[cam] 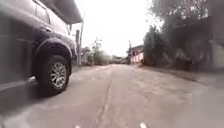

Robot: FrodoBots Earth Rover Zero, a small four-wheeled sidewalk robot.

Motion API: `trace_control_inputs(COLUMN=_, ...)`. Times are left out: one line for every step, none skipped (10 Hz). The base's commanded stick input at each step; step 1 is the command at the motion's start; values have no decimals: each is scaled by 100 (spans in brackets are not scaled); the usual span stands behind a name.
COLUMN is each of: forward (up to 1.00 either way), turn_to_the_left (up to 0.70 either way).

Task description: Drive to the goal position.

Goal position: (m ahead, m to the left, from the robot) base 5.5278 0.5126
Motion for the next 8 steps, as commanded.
trace_control_inputs(forward=100, turn_to_the_left=0)
trace_control_inputs(forward=100, turn_to_the_left=0)
trace_control_inputs(forward=100, turn_to_the_left=0)
trace_control_inputs(forward=100, turn_to_the_left=0)
trace_control_inputs(forward=100, turn_to_the_left=0)
trace_control_inputs(forward=100, turn_to_the_left=0)
trace_control_inputs(forward=100, turn_to_the_left=0)
trace_control_inputs(forward=100, turn_to_the_left=0)
